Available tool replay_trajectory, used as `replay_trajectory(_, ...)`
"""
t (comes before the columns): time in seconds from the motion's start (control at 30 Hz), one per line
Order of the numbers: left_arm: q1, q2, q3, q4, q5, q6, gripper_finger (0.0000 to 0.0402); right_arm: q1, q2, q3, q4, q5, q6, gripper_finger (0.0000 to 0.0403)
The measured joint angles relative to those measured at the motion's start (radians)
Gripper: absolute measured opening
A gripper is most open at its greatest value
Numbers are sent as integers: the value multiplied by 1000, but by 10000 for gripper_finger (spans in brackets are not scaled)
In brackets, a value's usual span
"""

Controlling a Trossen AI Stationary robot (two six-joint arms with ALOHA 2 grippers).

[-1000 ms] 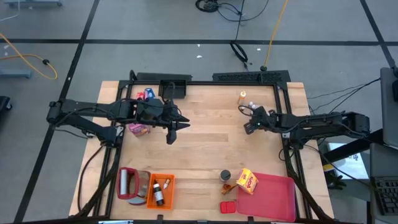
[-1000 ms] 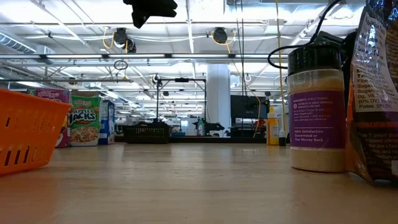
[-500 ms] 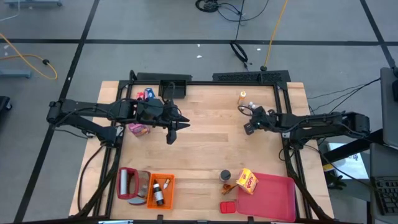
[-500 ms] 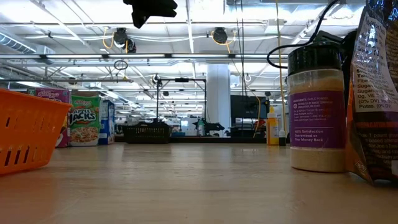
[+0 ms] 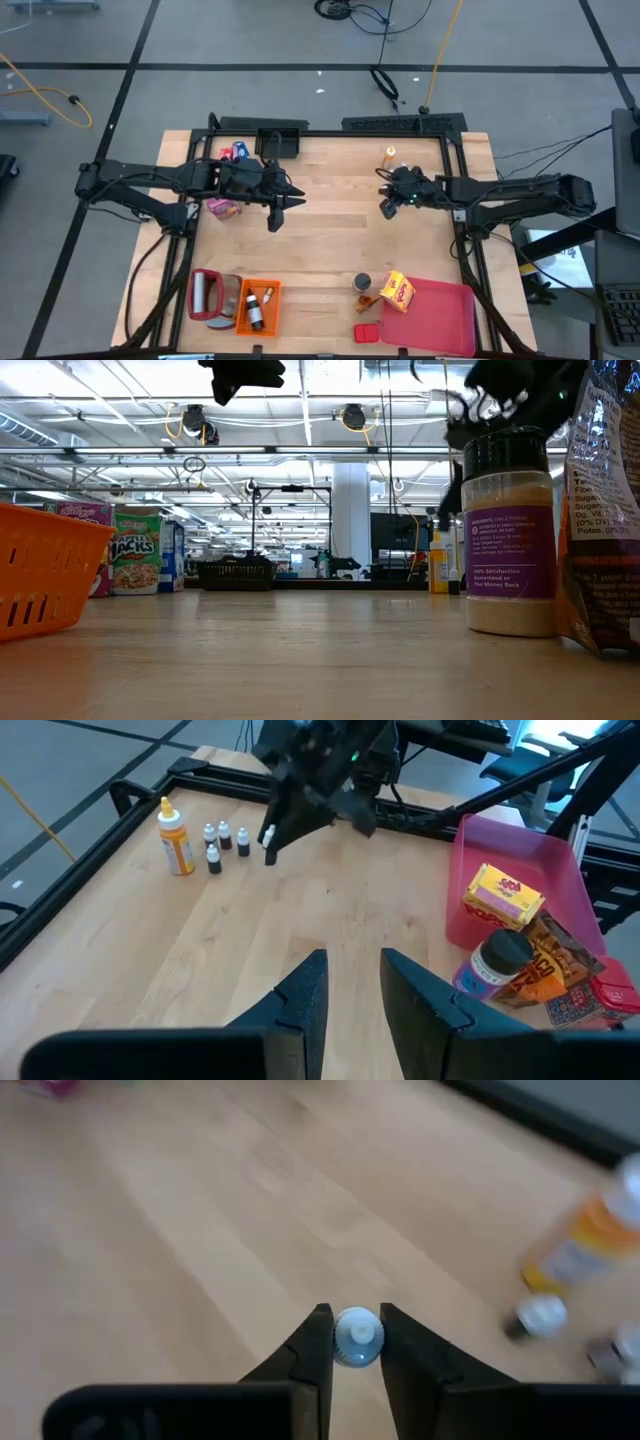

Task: Pick & Place Kitchen Items
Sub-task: Put the small brown food coloring bottle into the orange bin

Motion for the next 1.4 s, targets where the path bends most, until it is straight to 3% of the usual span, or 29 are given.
replay_trajectory(0.33, -2, 64, -3, 51, 2, 1, 95, 118, 0, 110, 144, 1, -119, 52)
replay_trajectory(0.6, -7, 161, 1, 216, 20, 48, 95, 195, 0, 113, 290, -32, -165, 52)
replay_trajectory(0.9, -7, 289, -3, 375, 39, 82, 97, 235, 3, 113, 330, -25, -180, 52)
replay_trajectory(1.4, -4, 462, -1, 671, 62, 90, 198, 244, 76, 112, 392, -52, -194, 54)
